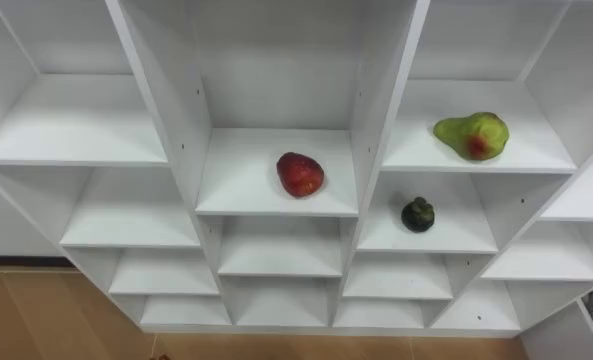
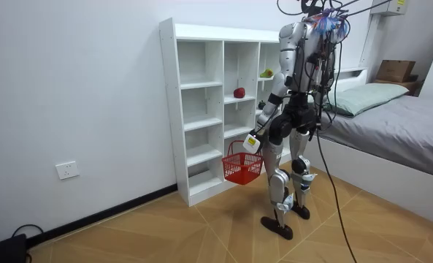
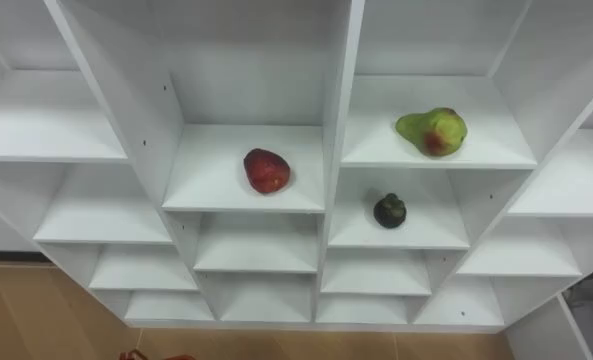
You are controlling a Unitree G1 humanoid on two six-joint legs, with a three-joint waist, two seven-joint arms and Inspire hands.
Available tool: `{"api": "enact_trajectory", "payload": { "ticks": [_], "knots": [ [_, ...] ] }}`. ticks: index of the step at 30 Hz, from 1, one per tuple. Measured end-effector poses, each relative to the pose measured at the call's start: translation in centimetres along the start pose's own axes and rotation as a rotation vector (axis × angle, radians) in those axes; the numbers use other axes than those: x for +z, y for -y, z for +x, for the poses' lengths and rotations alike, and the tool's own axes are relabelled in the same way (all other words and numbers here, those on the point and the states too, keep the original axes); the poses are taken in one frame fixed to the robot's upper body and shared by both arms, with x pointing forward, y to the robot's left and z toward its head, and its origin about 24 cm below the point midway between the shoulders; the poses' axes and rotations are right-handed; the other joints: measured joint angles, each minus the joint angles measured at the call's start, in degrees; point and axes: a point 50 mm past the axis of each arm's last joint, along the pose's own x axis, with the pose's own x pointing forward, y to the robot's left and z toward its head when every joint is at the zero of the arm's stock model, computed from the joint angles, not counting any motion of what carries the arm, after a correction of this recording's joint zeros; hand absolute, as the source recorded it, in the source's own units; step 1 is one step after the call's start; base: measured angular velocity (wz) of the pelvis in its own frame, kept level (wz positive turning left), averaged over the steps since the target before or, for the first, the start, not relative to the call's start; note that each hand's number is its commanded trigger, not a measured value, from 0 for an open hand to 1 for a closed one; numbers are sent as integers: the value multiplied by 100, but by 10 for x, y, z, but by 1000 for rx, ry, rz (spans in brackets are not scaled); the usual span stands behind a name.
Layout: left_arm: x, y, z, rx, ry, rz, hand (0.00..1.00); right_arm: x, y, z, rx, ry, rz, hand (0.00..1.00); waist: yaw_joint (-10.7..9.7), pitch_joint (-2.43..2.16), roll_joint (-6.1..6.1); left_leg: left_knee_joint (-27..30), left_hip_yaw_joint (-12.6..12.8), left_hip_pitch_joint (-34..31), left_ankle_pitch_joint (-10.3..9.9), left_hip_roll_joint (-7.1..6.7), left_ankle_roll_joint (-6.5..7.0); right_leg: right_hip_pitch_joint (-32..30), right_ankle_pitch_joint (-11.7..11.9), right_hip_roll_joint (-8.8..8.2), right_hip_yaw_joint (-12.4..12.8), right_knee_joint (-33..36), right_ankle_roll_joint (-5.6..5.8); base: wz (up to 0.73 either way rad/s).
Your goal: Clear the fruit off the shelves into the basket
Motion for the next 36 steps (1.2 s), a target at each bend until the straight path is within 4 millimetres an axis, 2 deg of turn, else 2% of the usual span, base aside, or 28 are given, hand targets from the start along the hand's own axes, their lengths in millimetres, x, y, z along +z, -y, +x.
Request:
{"api": "enact_trajectory", "payload": {
  "ticks": [21, 29, 32, 36],
  "knots": [
    [1, -1, 0, -6, 1, 7, 100, 0, 0, 0, -4, 0, 13, 0, -9, 0, -5, 1, 24, -2, 0, -2, 0, -2, -1, 1, 46, 7, 1, 0],
    [1, -1, 0, 5, 3, 17, 100, 0, 1, -1, -68, 27, 46, 0, -87, 3, 1, -4, 68, -7, 0, 0, 0, -64, -1, 3, 80, 22, 1, -3],
    [2, -1, 0, 13, 8, 15, 100, 2, 3, -1, -98, 46, 46, 0, -127, 5, -1, 0, 142, 10, 0, 5, 0, -78, 0, 6, 127, 39, 0, -10],
    [5, 1, 1, 12, 19, 47, 100, 19, 1, -2, -112, 140, 47, 0, -171, 0, -5, 13, 195, -15, 0, 3, 0, -185, 1, 6, 195, 118, 1, -13]
  ]
}}
